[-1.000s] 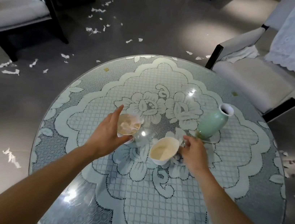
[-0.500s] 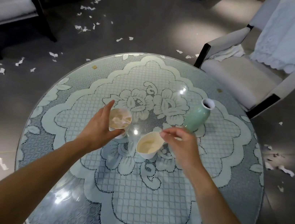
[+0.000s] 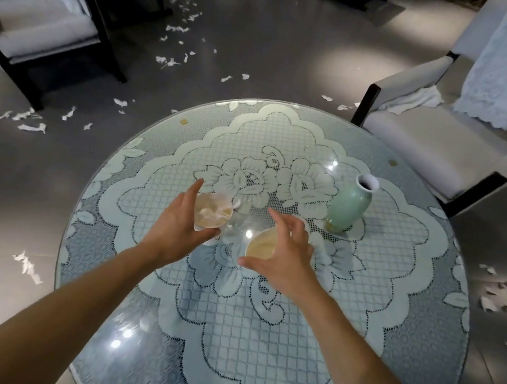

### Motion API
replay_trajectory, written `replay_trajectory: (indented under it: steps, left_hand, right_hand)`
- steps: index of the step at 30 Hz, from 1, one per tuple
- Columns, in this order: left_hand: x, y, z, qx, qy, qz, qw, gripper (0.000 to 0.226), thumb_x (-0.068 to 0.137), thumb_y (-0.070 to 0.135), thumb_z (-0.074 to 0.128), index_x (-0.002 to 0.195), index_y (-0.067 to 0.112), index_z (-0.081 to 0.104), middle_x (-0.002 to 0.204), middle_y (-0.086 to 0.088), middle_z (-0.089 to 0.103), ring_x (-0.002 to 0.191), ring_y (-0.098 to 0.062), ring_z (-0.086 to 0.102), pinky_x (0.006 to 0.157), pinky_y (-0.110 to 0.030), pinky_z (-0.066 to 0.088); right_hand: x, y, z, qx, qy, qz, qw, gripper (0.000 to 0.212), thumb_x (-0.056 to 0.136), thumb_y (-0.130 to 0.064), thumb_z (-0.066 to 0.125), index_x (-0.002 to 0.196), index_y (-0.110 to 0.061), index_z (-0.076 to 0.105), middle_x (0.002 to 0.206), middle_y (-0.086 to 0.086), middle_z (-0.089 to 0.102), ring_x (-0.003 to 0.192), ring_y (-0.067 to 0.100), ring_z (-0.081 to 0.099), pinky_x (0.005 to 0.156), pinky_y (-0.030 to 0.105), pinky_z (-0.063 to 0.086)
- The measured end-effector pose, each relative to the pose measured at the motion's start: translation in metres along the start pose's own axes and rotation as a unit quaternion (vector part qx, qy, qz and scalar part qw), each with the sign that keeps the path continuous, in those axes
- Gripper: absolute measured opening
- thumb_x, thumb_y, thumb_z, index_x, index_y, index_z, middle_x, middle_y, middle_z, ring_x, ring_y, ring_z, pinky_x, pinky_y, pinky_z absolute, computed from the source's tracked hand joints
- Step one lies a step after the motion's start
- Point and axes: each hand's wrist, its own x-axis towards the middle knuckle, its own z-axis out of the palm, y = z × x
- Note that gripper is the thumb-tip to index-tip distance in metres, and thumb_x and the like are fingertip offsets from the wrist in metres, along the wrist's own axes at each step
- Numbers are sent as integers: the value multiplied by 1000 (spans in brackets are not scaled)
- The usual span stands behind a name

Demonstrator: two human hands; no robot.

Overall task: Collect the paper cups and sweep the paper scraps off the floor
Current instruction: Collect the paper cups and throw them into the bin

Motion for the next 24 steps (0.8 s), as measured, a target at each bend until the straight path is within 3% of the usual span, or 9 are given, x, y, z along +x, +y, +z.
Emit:
replay_trajectory:
  steps: [3,6,10,12,18,24]
  left_hand:
    - [-5,4,-1,9,-9,-9,1000,97,80,39,72,151,21,8,144,-13,38,127,-26,42,101,-35,35]
    - [-8,7,-2,15,-20,-22,999,100,80,43,71,152,19,6,146,-12,35,129,-26,40,103,-37,35]
    - [-3,16,-8,37,-4,3,999,89,79,41,73,148,12,24,139,-8,39,117,-20,44,95,-31,37]
    - [2,25,-8,44,-9,36,998,83,77,40,75,143,13,32,134,-6,42,107,-15,43,91,-29,39]
    - [-7,25,-2,54,-86,84,991,79,77,38,75,140,15,34,135,-4,42,107,-14,43,93,-30,42]
    - [-20,-37,-37,58,-39,7,998,78,80,36,73,141,12,31,135,-8,41,109,-17,46,94,-32,42]
  right_hand:
    - [3,5,8,-7,-4,-10,1000,110,66,-47,81,149,-37,10,144,-6,16,133,23,24,109,46,25]
    - [2,8,6,37,28,-20,999,101,73,-34,80,149,-34,13,144,-3,21,131,22,30,101,35,35]
    - [-1,1,-13,92,71,-40,992,97,75,-26,79,148,-35,16,136,-10,25,125,12,32,95,28,35]
    - [-4,-5,-24,103,89,-45,990,96,74,-26,79,146,-38,16,135,-13,26,119,6,30,93,26,33]
    - [-22,-5,-33,74,91,2,993,98,74,-31,79,146,-39,13,138,-7,25,114,7,34,90,27,39]
    - [-10,-24,18,2,6,0,1000,98,75,-43,76,146,-37,9,136,-8,17,123,21,38,93,30,41]
